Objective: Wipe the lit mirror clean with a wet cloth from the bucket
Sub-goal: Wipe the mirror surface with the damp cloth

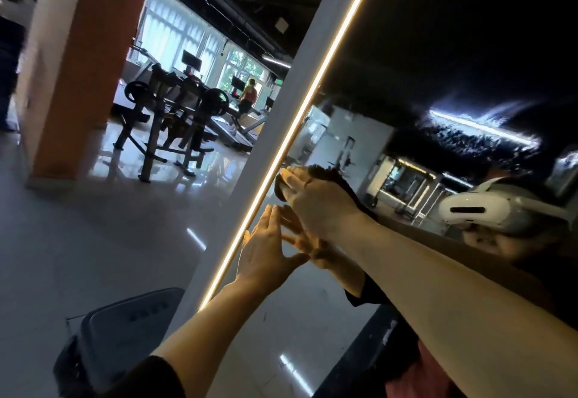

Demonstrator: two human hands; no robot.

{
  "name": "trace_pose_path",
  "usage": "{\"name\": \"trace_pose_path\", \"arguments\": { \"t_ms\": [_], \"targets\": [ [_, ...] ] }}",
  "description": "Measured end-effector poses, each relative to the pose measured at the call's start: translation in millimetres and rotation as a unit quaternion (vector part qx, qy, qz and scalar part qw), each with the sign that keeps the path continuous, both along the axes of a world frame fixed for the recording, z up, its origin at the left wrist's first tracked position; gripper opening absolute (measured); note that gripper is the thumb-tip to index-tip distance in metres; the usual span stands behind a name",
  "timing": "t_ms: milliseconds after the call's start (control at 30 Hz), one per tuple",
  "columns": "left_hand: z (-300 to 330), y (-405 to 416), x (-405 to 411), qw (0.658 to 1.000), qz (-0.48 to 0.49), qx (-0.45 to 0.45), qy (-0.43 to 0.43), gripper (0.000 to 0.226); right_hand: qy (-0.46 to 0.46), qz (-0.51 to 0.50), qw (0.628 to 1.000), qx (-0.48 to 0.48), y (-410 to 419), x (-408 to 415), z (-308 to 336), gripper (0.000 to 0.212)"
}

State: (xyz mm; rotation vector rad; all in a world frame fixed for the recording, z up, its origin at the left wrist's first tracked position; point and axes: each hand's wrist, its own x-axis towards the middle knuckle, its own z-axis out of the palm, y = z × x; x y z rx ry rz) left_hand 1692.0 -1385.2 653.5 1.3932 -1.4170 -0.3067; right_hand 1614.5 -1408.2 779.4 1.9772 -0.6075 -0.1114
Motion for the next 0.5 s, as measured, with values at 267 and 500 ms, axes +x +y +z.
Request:
{"name": "trace_pose_path", "arguments": {
  "t_ms": [267, 500],
  "targets": [
    [3, 18, 6, 0.998, 0.051, -0.016, 0.031, 0.098, -0.124, -0.009, 0.992, 0.035, 11, -31, -10, 0.039],
    [32, 39, -1, 0.988, 0.056, -0.089, 0.112, 0.060, -0.403, 0.167, 0.876, 0.207, 52, -39, 12, 0.027]
  ]
}}
